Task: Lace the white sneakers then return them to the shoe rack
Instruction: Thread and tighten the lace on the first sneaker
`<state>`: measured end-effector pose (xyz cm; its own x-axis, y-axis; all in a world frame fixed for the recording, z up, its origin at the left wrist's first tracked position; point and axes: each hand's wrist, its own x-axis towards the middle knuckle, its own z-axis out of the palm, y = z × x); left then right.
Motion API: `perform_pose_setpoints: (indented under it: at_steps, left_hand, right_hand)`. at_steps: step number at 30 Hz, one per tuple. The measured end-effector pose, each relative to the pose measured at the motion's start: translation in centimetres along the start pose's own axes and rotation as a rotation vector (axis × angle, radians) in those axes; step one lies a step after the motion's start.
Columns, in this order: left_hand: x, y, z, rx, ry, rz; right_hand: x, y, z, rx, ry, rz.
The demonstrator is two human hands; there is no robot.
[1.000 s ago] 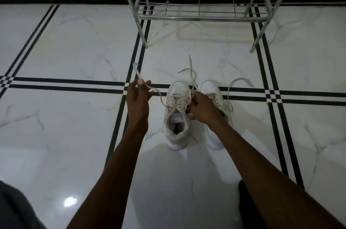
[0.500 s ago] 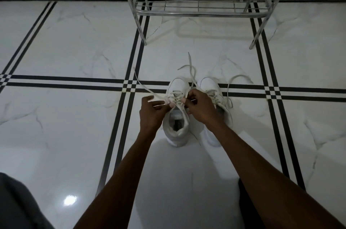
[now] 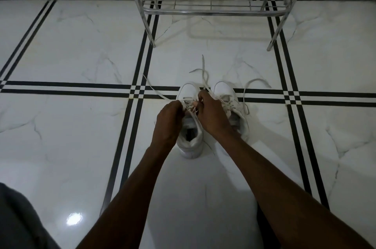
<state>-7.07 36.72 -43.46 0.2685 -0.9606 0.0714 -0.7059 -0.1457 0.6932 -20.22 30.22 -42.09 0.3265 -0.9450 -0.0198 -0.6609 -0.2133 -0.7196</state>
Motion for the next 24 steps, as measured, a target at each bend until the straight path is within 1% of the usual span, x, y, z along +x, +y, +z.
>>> perform_pose_setpoints:
  at_steps: [3,7,13,15,16,18,20,22,23,24]
  left_hand:
    - [0.1,0.7,-0.2,0.094,-0.024,0.038]
    - [-0.3,0.7,-0.1,0.055,-0.016,-0.01]
    - [-0.5,0.7,0.1,0.116,0.003,0.003]
    - [-0.6,0.6,0.2,0.097,0.024,0.009]
    - [-0.7,0.4,0.4,0.061,0.033,-0.011]
    - [-0.7,0.2,0.2,-0.039,0.048,-0.099]
    - [-0.6,0.2,-0.3,-0.177,0.084,-0.209]
    - [-0.3,0.7,-1.3,-0.366,0.12,-0.266]
    - [-0.1,1.1,-2.0,-0.446,0.127,-0.261]
    - [0.2,1.6,-2.7,-0.499,0.129,-0.242]
  right_hand:
    - [-0.3,-0.1,0.7,-0.035,0.007,-0.011]
    - [-0.6,-0.1,1.2,-0.079,0.035,-0.012]
    - [-1.2,-0.3,1.1,-0.095,0.051,-0.019]
    - [-1.1,-0.3,1.0,-0.085,0.033,-0.003]
    - [-1.0,-0.3,0.8,-0.068,-0.006,0.016]
    - [-0.3,-0.2,0.4,0.01,-0.11,0.068]
    - [0.4,-0.2,-0.4,0.183,-0.174,0.155]
    - [0.9,-0.6,-1.2,0.443,-0.16,0.279]
    - [1.0,-1.0,-1.6,0.548,-0.136,0.326]
    - [1.0,-1.3,-2.0,0.586,-0.115,0.334]
